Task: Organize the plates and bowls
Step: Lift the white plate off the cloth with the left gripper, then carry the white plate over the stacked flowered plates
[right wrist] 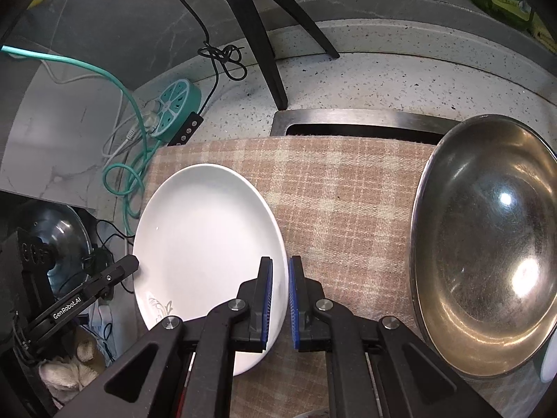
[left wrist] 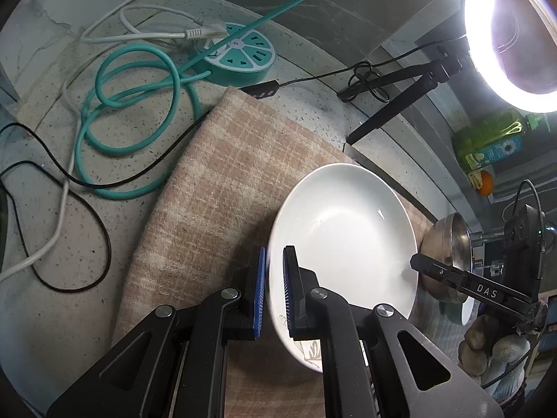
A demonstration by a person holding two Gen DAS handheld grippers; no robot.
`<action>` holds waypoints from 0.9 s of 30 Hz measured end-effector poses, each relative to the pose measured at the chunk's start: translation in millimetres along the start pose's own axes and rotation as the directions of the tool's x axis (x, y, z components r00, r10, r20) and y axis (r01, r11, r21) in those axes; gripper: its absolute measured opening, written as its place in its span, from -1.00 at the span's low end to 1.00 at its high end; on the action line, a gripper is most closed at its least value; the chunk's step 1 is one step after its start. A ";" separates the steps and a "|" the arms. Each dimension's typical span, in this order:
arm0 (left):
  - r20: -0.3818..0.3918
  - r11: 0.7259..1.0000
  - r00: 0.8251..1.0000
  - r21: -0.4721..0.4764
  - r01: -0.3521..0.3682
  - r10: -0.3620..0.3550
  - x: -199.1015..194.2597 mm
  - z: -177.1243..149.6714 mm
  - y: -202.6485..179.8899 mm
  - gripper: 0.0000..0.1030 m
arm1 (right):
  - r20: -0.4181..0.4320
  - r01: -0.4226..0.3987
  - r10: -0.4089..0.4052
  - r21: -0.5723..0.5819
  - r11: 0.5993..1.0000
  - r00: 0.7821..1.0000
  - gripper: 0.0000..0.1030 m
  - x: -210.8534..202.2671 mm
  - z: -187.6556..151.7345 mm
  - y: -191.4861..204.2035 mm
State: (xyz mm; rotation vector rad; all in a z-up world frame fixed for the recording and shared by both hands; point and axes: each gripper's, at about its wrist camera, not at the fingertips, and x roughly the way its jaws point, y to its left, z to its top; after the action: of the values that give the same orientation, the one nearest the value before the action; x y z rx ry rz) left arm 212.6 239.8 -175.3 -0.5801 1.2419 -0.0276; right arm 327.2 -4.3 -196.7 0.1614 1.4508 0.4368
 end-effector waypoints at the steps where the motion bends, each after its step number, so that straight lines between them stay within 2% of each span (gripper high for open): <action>1: -0.004 1.000 1.000 0.002 -0.001 0.001 0.8 -1.7 0.5 -0.84 | 0.000 0.002 -0.002 0.002 1.000 1.000 -0.83 0.5 -1.6 -0.4; 8: -0.029 1.000 1.000 0.000 0.008 -0.008 2.3 -12.7 1.9 -0.84 | -0.004 0.007 -0.007 0.022 1.000 1.000 -0.83 2.0 -16.6 -4.1; 27: 0.005 0.991 0.997 0.107 0.076 -0.076 -29.0 -26.4 -38.7 -0.84 | 0.080 0.007 -0.014 0.087 0.996 0.997 -0.83 -51.7 -51.8 -20.9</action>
State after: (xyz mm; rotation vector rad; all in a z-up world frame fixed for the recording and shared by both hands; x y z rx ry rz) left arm 190.1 205.6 -138.4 -0.5339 1.2016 -0.1542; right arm 277.4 -51.1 -163.2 0.2379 1.3916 0.3547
